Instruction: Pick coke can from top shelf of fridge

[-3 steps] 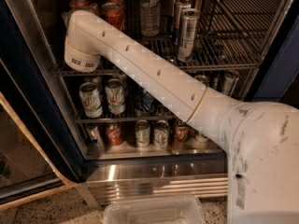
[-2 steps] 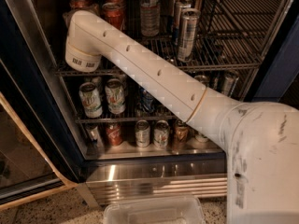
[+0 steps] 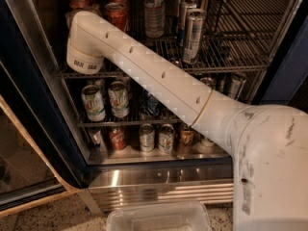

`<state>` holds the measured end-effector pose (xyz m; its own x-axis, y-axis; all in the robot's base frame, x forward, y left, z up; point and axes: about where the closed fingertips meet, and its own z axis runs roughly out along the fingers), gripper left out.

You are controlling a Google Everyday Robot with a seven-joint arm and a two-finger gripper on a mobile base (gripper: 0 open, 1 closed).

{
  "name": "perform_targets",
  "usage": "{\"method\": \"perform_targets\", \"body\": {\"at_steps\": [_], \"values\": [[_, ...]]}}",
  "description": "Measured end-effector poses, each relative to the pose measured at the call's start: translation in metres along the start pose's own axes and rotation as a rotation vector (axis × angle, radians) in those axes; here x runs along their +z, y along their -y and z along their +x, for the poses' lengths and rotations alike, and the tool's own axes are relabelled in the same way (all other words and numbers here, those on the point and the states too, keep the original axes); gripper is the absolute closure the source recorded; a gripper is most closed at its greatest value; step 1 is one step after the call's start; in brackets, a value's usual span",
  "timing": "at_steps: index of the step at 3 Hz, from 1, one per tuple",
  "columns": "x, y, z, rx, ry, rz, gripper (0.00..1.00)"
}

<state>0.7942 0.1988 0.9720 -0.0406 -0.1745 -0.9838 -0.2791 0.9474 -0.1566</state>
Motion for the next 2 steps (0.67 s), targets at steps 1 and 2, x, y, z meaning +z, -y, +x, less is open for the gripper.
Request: {"method": "perform_targets", "body": {"at_steps": [1,2], "values": [[0.0,0.0,0.0,0.0,0.0,0.0,0.86],[0.0,0.0,0.0,0.0,0.0,0.0,1.0]]}}
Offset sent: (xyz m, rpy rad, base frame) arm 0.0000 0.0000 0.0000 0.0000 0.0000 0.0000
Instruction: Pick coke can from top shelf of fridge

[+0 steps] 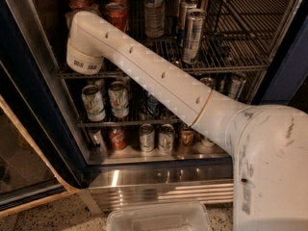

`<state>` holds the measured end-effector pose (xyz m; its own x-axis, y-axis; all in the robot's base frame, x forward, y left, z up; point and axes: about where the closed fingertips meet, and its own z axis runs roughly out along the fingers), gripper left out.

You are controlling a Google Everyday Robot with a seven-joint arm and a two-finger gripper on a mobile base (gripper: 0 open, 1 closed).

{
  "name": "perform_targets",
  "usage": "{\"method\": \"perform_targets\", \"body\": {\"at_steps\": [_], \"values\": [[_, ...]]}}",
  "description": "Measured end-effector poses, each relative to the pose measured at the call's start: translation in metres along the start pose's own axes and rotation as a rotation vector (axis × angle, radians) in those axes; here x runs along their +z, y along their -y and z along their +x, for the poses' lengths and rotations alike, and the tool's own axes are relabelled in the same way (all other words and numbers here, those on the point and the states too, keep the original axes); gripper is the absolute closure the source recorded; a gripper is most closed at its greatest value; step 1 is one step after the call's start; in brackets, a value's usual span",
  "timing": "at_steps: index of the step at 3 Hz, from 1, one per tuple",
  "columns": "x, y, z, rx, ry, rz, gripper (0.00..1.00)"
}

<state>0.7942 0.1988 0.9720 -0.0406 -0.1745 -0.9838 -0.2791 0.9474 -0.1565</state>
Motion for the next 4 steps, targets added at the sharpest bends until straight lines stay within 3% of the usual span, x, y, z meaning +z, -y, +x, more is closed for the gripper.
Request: {"method": "perform_targets", "body": {"at_steps": [1,4], "values": [[-0.008,-0.002,-0.005,0.013,0.012,-0.014,1.0],[-0.039,-0.001,-0.019,0.033,0.058,0.011,1.0]]}}
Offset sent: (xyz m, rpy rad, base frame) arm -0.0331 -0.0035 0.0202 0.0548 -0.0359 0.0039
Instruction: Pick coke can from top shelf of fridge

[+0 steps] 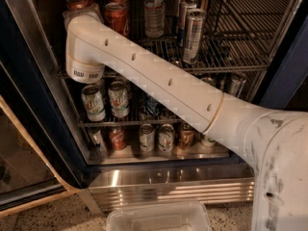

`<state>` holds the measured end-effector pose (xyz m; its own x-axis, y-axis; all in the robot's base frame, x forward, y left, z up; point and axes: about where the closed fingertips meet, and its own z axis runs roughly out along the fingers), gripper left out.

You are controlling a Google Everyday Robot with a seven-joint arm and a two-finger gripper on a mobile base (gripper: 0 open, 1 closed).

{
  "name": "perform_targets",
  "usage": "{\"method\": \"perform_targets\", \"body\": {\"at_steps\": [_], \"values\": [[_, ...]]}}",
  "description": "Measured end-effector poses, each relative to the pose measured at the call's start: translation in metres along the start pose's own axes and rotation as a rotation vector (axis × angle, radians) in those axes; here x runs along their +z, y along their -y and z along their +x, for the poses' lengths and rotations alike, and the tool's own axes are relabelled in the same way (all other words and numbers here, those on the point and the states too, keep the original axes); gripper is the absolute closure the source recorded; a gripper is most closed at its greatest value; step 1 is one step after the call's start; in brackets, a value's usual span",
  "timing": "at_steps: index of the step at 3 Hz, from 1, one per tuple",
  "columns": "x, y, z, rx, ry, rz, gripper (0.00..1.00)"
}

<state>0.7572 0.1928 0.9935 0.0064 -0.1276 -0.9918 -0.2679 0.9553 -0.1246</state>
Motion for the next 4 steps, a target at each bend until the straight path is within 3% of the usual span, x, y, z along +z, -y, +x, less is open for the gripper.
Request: {"method": "perform_targets", "body": {"at_steps": [1,2,4], "values": [[-0.01,-0.001,-0.005,-0.001,0.011,0.0,1.0],[-0.018,-0.005,-0.007,0.033,0.035,-0.058,1.0],[-0.029,-0.01,-0.012,0.052,0.041,-0.078,1.0]]}}
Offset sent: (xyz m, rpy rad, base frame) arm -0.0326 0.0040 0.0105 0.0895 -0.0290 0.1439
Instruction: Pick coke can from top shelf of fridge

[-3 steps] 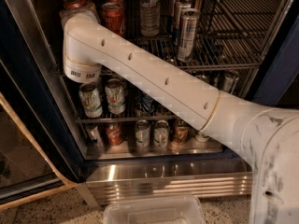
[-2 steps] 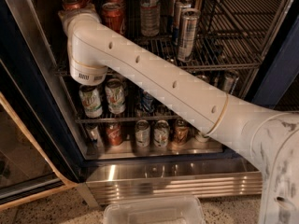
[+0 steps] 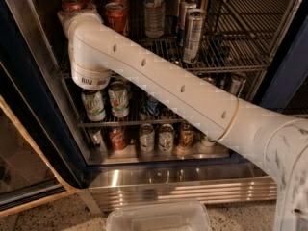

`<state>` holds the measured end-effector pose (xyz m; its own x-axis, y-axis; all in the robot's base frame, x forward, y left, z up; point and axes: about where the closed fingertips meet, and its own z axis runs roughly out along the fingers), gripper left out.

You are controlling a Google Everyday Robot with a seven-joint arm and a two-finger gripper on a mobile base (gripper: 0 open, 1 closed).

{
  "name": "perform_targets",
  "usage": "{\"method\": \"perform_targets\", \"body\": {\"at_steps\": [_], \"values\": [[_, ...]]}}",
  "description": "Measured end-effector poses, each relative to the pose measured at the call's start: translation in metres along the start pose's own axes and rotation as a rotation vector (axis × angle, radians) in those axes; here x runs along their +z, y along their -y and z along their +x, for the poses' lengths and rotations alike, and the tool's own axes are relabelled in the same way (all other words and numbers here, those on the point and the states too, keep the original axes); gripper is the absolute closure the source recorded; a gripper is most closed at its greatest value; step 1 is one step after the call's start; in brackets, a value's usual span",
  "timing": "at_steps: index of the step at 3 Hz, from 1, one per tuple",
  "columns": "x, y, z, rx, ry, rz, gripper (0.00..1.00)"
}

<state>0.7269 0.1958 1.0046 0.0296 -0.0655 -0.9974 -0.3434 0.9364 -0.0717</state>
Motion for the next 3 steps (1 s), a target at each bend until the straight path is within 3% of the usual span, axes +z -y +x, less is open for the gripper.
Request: {"method": "perform_targets", "body": {"at_steps": [1,2,3], "values": [[-0.014,-0.007,-0.006,0.022,0.011,-0.028,1.0],[-0.05,-0.014,-0.029,0.0,0.009,-0.03,1.0],[-0.05,-0.014,-0.029,0.0,0.009,-0.03,1.0]]}}
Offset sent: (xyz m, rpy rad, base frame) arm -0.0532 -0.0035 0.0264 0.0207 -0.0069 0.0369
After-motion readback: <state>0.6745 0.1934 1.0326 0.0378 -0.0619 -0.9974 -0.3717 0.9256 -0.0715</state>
